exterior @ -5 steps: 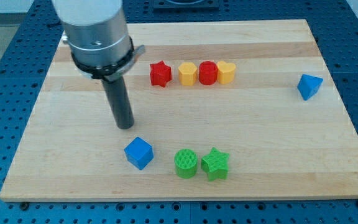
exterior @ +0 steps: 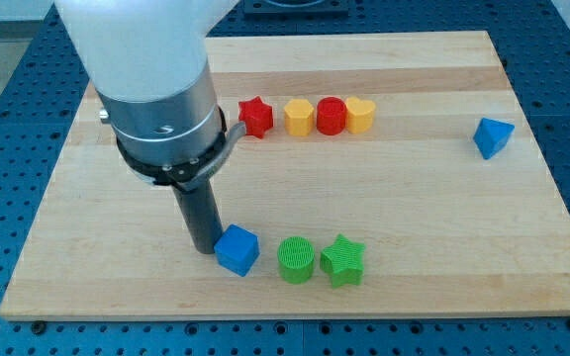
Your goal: Push the blue cube to the green circle
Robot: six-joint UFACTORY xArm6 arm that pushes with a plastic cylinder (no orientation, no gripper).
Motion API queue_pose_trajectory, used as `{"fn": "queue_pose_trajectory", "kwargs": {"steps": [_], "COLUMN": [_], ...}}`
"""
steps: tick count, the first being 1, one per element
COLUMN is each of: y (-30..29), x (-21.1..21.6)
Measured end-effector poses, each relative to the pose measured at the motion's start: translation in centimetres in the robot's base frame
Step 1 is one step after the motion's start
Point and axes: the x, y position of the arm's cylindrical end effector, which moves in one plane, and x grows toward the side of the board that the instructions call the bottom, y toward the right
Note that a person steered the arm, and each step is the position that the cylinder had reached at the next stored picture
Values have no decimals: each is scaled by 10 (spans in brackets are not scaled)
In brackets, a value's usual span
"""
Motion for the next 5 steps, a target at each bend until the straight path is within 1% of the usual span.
{"fn": "queue_pose_trajectory", "kwargs": {"steps": [2,5], "y": [13,16], "x": [26,25]}}
